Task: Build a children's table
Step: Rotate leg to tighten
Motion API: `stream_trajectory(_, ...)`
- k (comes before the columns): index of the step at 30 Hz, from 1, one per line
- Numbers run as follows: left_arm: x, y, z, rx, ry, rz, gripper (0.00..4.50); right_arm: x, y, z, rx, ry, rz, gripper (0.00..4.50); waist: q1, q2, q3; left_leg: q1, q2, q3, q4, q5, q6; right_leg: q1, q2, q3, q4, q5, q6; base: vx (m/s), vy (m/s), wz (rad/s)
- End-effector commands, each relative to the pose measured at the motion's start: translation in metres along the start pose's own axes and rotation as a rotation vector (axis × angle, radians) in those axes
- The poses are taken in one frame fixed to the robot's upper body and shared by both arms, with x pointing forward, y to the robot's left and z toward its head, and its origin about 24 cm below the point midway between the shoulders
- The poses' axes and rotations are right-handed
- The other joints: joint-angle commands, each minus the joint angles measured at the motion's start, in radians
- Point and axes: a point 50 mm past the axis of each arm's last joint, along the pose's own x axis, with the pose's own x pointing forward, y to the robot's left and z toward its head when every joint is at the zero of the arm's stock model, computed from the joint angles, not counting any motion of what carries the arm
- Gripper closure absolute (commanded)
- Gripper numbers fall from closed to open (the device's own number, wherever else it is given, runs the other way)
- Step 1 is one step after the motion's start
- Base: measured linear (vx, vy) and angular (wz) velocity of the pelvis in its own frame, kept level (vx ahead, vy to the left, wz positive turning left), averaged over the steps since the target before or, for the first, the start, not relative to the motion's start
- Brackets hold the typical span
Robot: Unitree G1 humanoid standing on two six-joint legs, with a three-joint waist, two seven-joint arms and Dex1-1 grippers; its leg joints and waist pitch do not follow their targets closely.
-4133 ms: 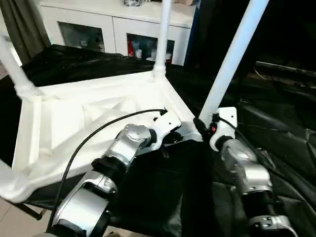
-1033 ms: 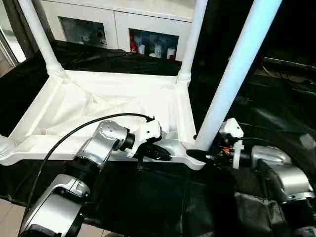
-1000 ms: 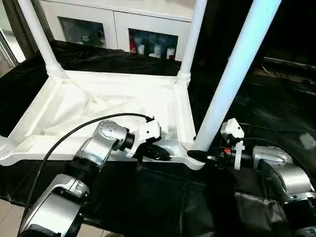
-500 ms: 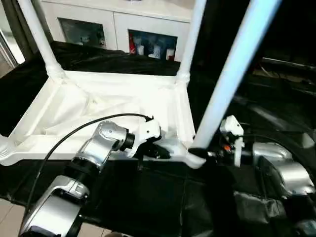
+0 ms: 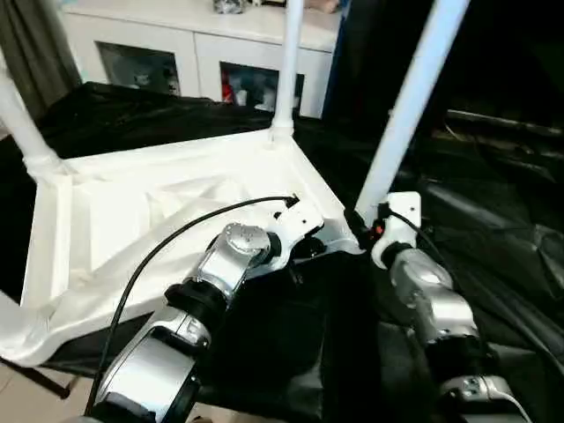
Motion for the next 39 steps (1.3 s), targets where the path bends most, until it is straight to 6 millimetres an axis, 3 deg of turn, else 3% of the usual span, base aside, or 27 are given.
stream_trajectory(1, 0.013, -0.014, 0.013, 0.039, -0.026, -0.063, 4.5, -0.001, 0.016, -0.032, 0.04, 0.145, 0.045, 1.81, -0.008, 0.013, -0.031, 0.023, 0.04, -0.038, -0.088, -0.483, -0.02, -0.003, -0.076, 0.031, -0.105, -0.532, -0.118, 0.0, 0.0, 0.0)
stream_trajectory(5, 0.008, -0.011, 0.009, 0.053, -0.019, -0.089, 4.5, -0.002, 0.014, -0.021, -0.005, 0.109, 0.064, 1.41, -0.007, 0.013, -0.035, 0.013, 0.042, -0.036, -0.091, -0.433, -0.006, 0.006, -0.078, 0.037, -0.097, -0.464, -0.138, 0.0, 0.0, 0.0)
stream_trajectory(11, -0.011, -0.005, -0.005, 0.095, 0.013, -0.216, 4.5, -0.015, 0.005, 0.0, -0.082, 0.059, 0.294, 1.41, 0.001, 0.009, -0.04, 0.001, 0.044, -0.027, -0.087, -0.328, 0.031, 0.022, -0.081, 0.044, -0.082, -0.338, -0.18, 0.0, 0.0, 0.0)
stream_trajectory(15, -0.024, -0.001, -0.013, 0.12, 0.033, -0.288, 4.5, -0.029, -0.003, 0.008, -0.136, 0.051, 0.428, 1.41, 0.007, 0.008, -0.047, -0.001, 0.047, -0.019, -0.077, -0.222, 0.065, 0.032, -0.081, 0.046, -0.063, -0.189, -0.232, 0.044, -0.024, 0.02)
stream_trajectory(16, -0.03, 0.0, -0.015, 0.128, 0.033, -0.31, 4.5, -0.034, -0.006, 0.011, -0.149, 0.053, 0.474, 1.41, 0.009, 0.008, -0.052, -0.007, 0.046, -0.018, -0.074, -0.169, 0.08, 0.041, -0.08, 0.045, -0.053, -0.114, -0.248, 0.057, -0.028, 0.01)
stream_trajectory(19, -0.044, 0.002, -0.02, 0.138, 0.03, -0.396, 4.5, -0.048, -0.014, 0.016, -0.175, 0.075, 0.589, 1.41, 0.025, 0.011, -0.057, -0.005, 0.049, -0.015, -0.068, -0.079, 0.129, 0.045, -0.077, 0.045, -0.032, 0.048, -0.288, 0.0, 0.0, 0.0)
stream_trajectory(21, -0.05, 0.003, -0.024, 0.131, 0.038, -0.425, 4.5, -0.055, -0.017, 0.014, -0.193, 0.112, 0.658, 1.41, 0.028, 0.012, -0.057, -0.004, 0.051, -0.013, -0.066, -0.063, 0.143, 0.041, -0.078, 0.043, -0.026, 0.091, -0.304, 0.0, 0.0, 0.0)
stream_trajectory(25, -0.058, 0.004, -0.028, 0.117, 0.055, -0.459, 4.5, -0.062, -0.018, 0.012, -0.203, 0.165, 0.748, 1.41, 0.03, 0.011, -0.052, -0.001, 0.053, -0.011, -0.068, -0.112, 0.127, 0.038, -0.078, 0.042, -0.034, 0.006, -0.307, 0.0, 0.0, 0.0)
stream_trajectory(27, -0.059, 0.005, -0.028, 0.115, 0.054, -0.459, 4.5, -0.064, -0.017, 0.011, -0.205, 0.182, 0.773, 1.41, 0.031, 0.011, -0.048, 0.0, 0.054, -0.011, -0.071, -0.148, 0.1, 0.037, -0.077, 0.041, -0.041, -0.071, -0.292, 0.0, 0.0, 0.0)
stream_trajectory(28, -0.06, 0.005, -0.029, 0.116, 0.054, -0.457, 4.5, -0.064, -0.017, 0.011, -0.206, 0.185, 0.773, 1.67, 0.032, 0.011, -0.047, 0.001, 0.053, -0.011, -0.072, -0.157, 0.088, 0.036, -0.078, 0.042, -0.044, -0.097, -0.282, 0.0, 0.0, 0.0)
stream_trajectory(32, -0.06, 0.005, -0.029, 0.116, 0.052, -0.456, 4.5, -0.066, -0.014, 0.01, -0.186, 0.188, 0.794, 1.8, 0.034, 0.008, -0.048, 0.0, 0.05, -0.012, -0.07, -0.149, 0.074, 0.037, -0.078, 0.044, -0.045, -0.123, -0.262, 0.0, 0.0, 0.0)
stream_trajectory(33, -0.06, 0.005, -0.029, 0.116, 0.052, -0.457, 4.5, -0.066, -0.013, 0.01, -0.186, 0.189, 0.798, 2.0, 0.033, 0.008, -0.049, 0.0, 0.05, -0.012, -0.069, -0.146, 0.075, 0.037, -0.078, 0.044, -0.044, -0.12, -0.262, 0.0, 0.0, 0.0)
stream_trajectory(39, -0.06, 0.005, -0.028, 0.119, 0.051, -0.455, 4.5, -0.065, -0.011, 0.007, -0.196, 0.208, 0.816, 2.14, 0.034, 0.008, -0.051, -0.001, 0.049, -0.012, -0.067, -0.125, 0.082, 0.037, -0.076, 0.043, -0.039, -0.08, -0.27, 0.0, 0.0, 0.0)
